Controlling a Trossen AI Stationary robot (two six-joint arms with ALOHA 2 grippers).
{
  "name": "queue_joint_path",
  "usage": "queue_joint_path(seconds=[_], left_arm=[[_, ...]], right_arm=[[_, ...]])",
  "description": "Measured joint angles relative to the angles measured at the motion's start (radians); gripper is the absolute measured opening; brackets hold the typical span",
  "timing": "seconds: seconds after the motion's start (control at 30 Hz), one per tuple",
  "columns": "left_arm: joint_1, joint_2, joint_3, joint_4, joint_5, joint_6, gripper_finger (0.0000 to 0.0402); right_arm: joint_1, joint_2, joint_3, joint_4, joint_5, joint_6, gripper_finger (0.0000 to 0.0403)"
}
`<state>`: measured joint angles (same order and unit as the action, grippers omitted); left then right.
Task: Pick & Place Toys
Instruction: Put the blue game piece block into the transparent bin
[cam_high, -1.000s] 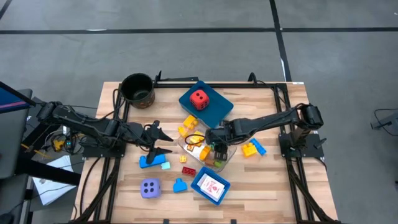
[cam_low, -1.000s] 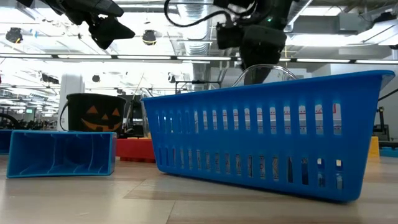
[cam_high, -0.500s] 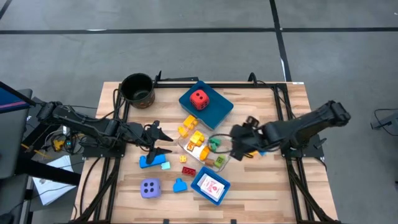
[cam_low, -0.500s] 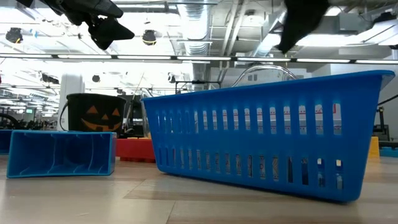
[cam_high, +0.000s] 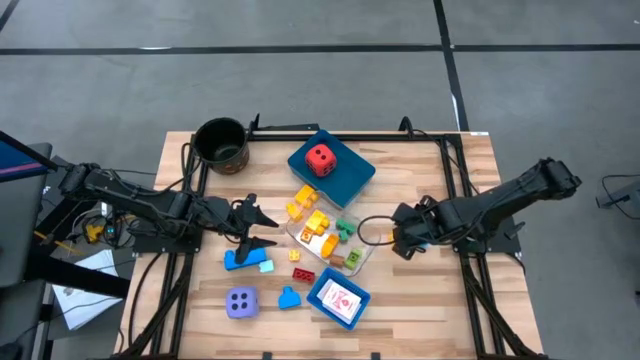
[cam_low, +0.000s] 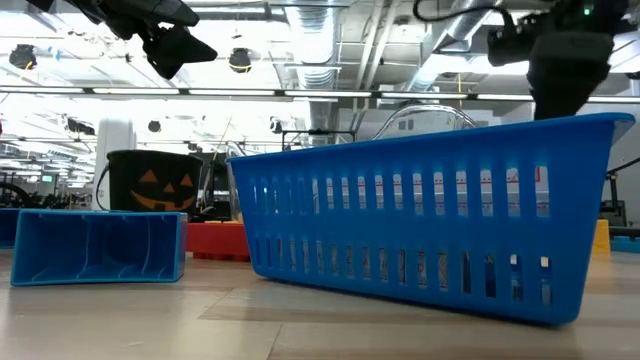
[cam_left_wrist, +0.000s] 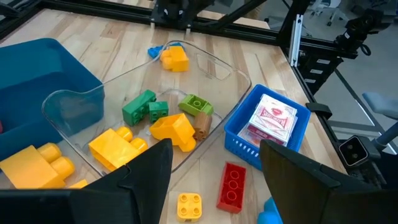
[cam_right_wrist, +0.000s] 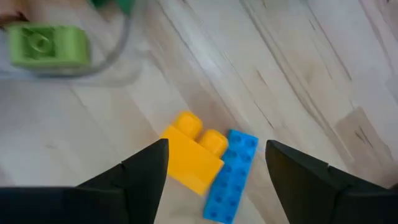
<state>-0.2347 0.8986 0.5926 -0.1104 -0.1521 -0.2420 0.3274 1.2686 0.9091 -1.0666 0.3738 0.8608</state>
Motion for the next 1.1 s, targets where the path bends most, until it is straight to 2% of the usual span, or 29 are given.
queue_joint_path(seconds=[0.3,0.57,0.87,1.1], left_arm=[[0.000,0.000,0.000,0.000,0.000,0.001,0.0237],[0.000,0.000,0.000,-0.001,0.000,0.002,0.0237],[0.000,0.000,0.000,-0.001,0.000,0.002,0.0237],[0.000,0.000,0.000,-0.001,0.000,0.001,0.0237]], right_arm=[[-0.036,0.000,-0.067,0.044,-0.018,-0.097,0.0260],[-0.071,0.000,-0.148,-0.006,-0.130,0.070,0.0260],[-0.093,0.000,-0.227,0.008,-0.201,0.132,0.0260],[-0.086,0.000,-0.232,0.039,-0.216,0.155,0.0260]])
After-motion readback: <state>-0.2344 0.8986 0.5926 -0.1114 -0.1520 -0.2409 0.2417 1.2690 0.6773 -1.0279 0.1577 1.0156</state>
